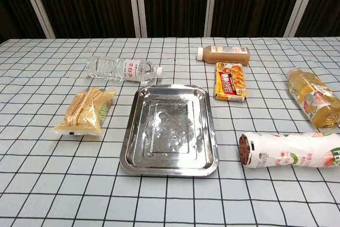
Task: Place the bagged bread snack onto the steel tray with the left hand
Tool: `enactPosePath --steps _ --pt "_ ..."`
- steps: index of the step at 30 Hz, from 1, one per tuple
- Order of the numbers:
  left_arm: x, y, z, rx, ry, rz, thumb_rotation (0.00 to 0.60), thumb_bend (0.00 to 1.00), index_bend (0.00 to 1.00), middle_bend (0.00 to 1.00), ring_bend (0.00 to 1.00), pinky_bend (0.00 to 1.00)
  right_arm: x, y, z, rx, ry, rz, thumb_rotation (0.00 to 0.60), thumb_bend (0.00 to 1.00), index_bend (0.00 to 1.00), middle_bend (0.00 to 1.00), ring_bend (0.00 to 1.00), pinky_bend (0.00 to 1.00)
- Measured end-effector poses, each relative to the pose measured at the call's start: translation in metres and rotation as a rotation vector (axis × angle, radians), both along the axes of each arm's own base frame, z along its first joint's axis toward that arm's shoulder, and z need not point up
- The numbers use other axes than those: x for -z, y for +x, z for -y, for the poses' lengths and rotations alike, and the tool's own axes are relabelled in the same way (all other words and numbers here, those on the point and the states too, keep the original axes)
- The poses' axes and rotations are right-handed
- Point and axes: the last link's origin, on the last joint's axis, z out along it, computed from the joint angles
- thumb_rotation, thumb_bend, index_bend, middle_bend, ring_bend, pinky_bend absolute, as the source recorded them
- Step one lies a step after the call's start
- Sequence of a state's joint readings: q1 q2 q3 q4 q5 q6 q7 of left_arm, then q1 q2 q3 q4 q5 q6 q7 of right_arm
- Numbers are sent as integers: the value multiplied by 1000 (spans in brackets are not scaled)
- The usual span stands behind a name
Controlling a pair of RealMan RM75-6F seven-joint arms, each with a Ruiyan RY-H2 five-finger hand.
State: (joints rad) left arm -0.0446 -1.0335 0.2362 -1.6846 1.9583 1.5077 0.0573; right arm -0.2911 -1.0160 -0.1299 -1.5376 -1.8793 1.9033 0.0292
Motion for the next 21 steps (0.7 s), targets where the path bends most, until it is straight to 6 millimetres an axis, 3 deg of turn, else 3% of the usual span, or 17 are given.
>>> enactPosePath --steps 9,15,21 --pt "7 5 -6 34 57 -14 600 88 0 0 0 48 1 0 0 -2 14 14 600 321 0 0 0 0" --pt "32 13 -34 76 66 -22 600 50 0 0 0 2 3 -4 10 22 29 14 600 322 0 0 0 0" --pt "56 20 -81 68 73 -127 600 8 0 0 0 0 3 -11 25 73 -3 -15 600 322 0 0 0 0"
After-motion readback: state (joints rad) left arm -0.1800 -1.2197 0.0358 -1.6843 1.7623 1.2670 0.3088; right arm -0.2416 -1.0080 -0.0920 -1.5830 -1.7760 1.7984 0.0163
